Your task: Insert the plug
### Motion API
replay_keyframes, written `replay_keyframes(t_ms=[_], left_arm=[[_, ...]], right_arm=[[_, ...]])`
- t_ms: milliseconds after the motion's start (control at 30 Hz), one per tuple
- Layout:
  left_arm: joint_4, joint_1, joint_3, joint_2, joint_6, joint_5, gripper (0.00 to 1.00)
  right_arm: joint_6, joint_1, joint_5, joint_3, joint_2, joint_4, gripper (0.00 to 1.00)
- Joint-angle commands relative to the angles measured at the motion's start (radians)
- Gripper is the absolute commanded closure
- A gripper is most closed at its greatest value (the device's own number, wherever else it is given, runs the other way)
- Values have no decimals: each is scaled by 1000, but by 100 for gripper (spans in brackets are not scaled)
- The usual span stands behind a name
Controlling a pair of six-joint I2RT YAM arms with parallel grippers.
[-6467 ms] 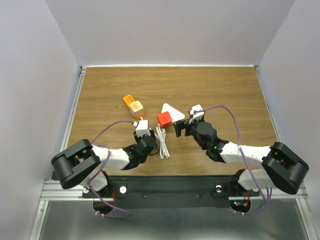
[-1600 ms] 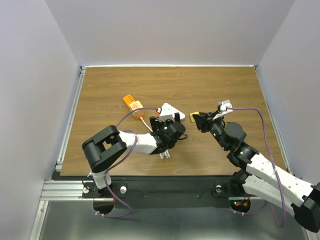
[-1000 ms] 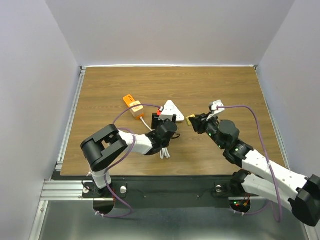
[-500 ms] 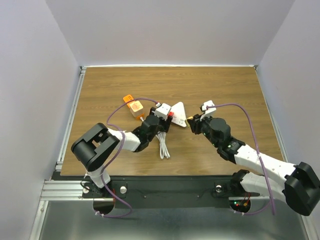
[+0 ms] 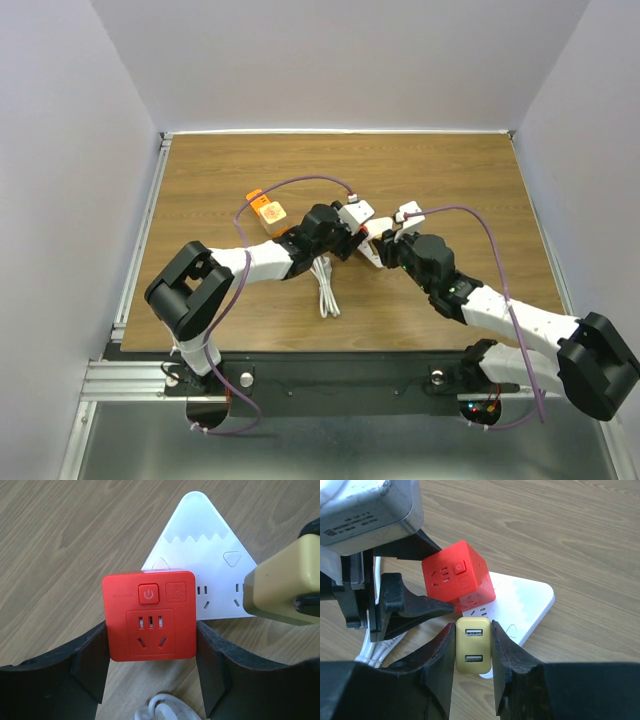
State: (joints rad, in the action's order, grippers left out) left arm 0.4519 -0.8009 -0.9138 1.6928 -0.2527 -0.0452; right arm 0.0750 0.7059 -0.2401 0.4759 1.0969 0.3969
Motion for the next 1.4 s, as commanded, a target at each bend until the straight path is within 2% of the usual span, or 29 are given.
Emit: replay_keyframes(t_ms=[0, 367, 467, 500, 533, 567, 600, 633, 767, 800, 1167, 1367], left_arm=[[-104, 5, -34, -7, -92, -31, 84], [-150, 23, -57, -7, -140, -36, 73], [-147, 28, -79, 2, -138, -25, 65], [-144, 31, -86, -1, -138, -25, 54], [-140, 32, -92, -1, -138, -25, 49], [-131, 34, -94, -7, -138, -25, 34], [-128, 35, -102, -12, -138, -24, 26], [-122, 37, -103, -15, -140, -24, 20], [-65, 42, -97, -41, -148, -30, 16], [-53, 45, -97, -47, -148, -38, 2], [131, 121, 47, -206, -148, -196, 1], [177, 149, 105, -257, -135, -212, 1]], right_arm=[[-23, -6, -28, -5, 9, 77, 100], [-12, -6, -44, 24, 73, 42, 99], [-7, -5, -57, 29, 86, 37, 100], [-6, -5, -54, 27, 83, 37, 100], [-4, -6, -56, 26, 78, 37, 100], [-4, -5, -60, 23, 74, 37, 99], [-3, -6, -62, 20, 60, 36, 100], [-4, -6, -62, 20, 54, 37, 100], [-20, -6, -59, 29, 46, 31, 100], [-23, -6, -64, 33, 50, 26, 100], [-125, -5, -97, 102, 150, -7, 99], [-170, -5, -85, 106, 161, -13, 100]])
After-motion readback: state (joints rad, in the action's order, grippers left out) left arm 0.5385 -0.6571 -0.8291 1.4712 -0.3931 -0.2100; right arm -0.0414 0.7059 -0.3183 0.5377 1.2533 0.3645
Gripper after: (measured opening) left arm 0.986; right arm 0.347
